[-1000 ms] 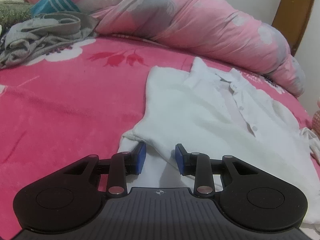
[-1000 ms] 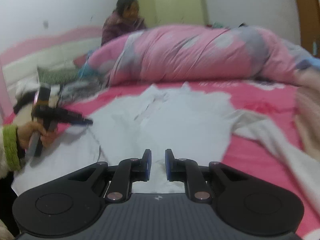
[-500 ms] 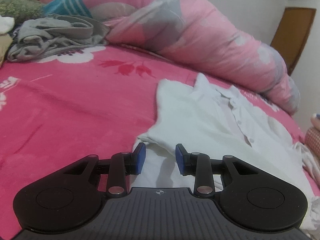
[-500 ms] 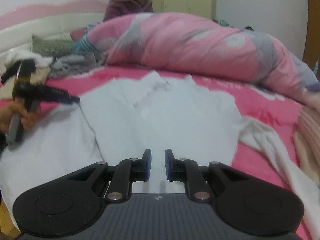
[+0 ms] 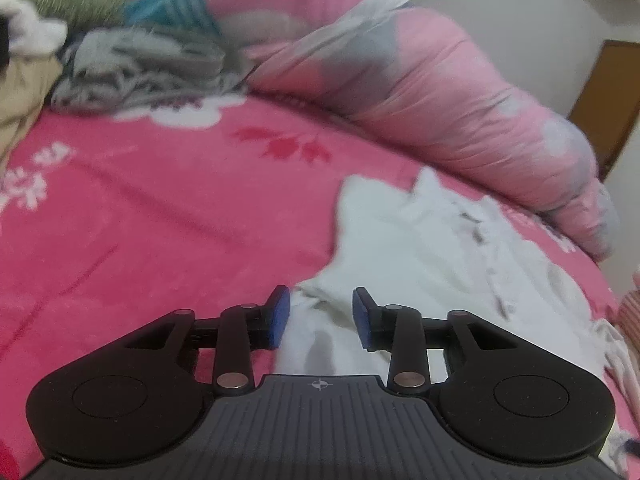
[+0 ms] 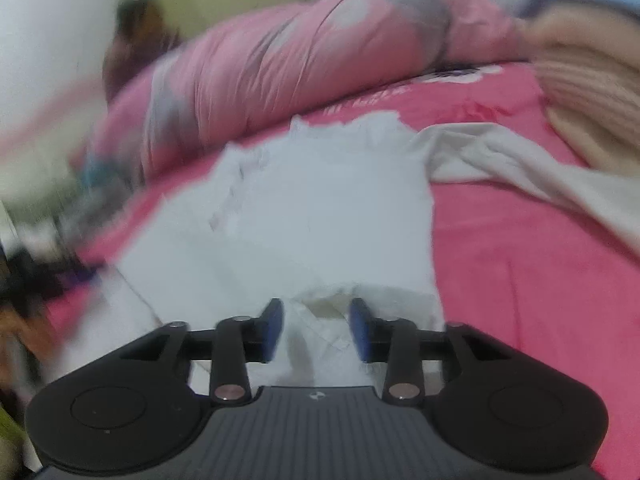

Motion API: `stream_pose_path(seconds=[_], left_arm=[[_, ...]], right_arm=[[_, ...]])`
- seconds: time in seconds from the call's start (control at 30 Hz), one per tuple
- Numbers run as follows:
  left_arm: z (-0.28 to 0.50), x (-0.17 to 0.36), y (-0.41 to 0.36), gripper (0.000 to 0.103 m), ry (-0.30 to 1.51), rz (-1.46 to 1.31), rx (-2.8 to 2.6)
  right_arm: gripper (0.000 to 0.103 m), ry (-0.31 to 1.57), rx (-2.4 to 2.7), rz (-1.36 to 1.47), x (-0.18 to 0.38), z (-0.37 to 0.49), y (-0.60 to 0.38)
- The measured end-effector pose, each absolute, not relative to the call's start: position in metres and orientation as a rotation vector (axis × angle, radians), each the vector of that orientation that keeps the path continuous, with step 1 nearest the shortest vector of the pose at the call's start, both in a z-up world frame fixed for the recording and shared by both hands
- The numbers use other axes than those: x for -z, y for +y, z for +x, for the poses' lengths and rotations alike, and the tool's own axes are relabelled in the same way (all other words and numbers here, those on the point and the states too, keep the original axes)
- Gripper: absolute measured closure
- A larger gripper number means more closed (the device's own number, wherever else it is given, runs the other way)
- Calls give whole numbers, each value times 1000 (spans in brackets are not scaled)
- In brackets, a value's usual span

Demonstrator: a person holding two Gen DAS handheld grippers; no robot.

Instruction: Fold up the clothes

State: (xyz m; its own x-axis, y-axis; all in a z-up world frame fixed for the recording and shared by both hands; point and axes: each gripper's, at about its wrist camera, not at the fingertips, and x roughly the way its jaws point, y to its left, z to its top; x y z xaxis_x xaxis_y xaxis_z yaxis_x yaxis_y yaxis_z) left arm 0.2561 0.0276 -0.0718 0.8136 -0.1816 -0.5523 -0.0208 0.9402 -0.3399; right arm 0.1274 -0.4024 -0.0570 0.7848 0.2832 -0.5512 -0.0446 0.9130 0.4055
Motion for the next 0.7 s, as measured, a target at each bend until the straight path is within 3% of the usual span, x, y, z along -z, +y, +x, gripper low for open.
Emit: stream_pose_path(seconds=[0.27, 0.47, 0.53, 0.7], left_arm=[[237, 52, -48, 43, 611, -222, 268], [226, 59, -106, 42, 634, -119, 388], [222, 62, -120, 42, 637, -87, 418], [215, 69, -146, 42, 632, -6, 468]], right_arm=[[42, 542, 69, 380, 41, 48, -464], [41, 489, 367, 348, 44, 6, -524], [40, 492, 430, 221, 47, 7, -528], [36, 515, 413, -404, 76, 35, -497]])
